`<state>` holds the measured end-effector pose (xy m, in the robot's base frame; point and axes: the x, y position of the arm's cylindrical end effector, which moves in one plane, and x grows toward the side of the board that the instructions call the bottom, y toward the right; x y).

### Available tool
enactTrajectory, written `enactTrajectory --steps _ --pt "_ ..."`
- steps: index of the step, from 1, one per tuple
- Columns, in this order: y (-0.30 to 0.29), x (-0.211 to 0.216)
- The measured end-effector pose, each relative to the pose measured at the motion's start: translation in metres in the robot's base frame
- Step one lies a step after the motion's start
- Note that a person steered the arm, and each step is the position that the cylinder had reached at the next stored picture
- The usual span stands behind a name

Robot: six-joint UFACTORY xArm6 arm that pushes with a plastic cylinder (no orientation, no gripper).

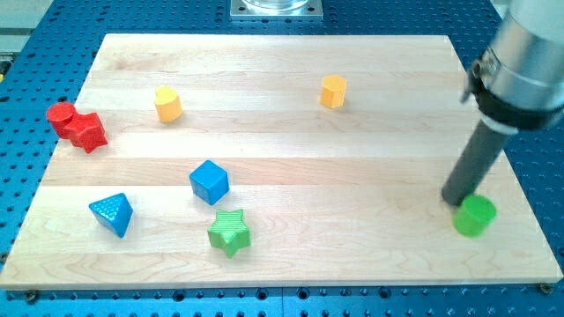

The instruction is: Move the green star into the green circle

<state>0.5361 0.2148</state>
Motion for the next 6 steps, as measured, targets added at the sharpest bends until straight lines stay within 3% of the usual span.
enactTrajectory --steps 1,2,4,5,6 --pt "-0.043 -0.007" --pt "-0.173 -0.005" --pt "-0.332 -0.006" --pt "-0.264 0.039" --pt "-0.231 0.047"
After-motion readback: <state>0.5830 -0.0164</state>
